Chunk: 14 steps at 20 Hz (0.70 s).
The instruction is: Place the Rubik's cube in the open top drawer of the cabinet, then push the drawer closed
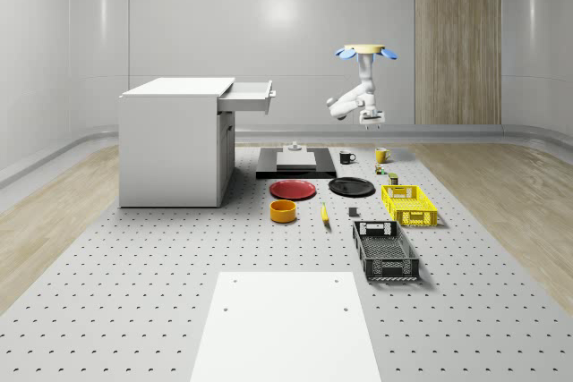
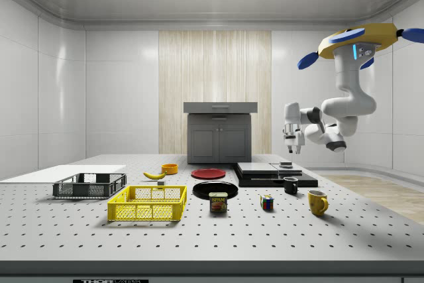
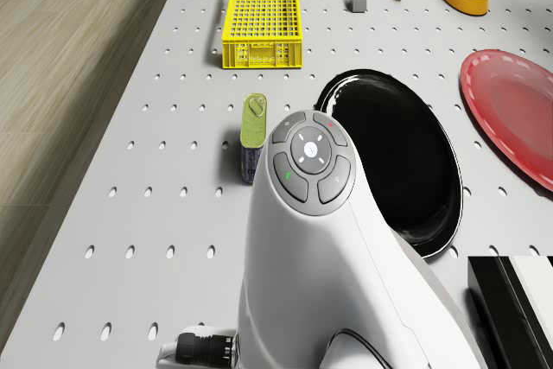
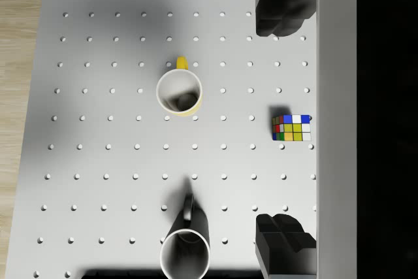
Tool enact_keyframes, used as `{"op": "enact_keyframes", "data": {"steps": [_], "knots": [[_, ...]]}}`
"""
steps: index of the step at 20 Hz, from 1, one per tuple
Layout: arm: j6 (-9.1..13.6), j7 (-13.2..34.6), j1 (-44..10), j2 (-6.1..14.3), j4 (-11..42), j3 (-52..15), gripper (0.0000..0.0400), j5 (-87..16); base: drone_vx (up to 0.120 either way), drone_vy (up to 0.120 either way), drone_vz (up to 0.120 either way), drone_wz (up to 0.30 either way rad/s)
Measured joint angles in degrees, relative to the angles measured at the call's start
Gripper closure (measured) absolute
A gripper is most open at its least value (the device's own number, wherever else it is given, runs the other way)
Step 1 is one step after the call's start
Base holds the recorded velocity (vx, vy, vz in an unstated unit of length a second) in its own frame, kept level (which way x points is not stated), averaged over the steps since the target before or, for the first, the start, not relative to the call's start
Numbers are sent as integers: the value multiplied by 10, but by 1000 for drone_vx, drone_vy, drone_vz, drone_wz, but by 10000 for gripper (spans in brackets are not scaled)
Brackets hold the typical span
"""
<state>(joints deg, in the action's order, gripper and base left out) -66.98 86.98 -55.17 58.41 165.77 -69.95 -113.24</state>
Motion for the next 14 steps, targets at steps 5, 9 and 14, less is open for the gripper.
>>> {"op": "enact_keyframes", "data": {"steps": [5, 9, 14], "knots": [[1, 20, -28, 20, 2, -15, 0, -4, 120, 0, -120, 0], [-5, 29, -41, 34, 1, -23, 0, -1, 120, 50, -30, 0], [-15, 38, -51, 50, 1, -30, 0, 6, 120, 32, -64, 0]]}}
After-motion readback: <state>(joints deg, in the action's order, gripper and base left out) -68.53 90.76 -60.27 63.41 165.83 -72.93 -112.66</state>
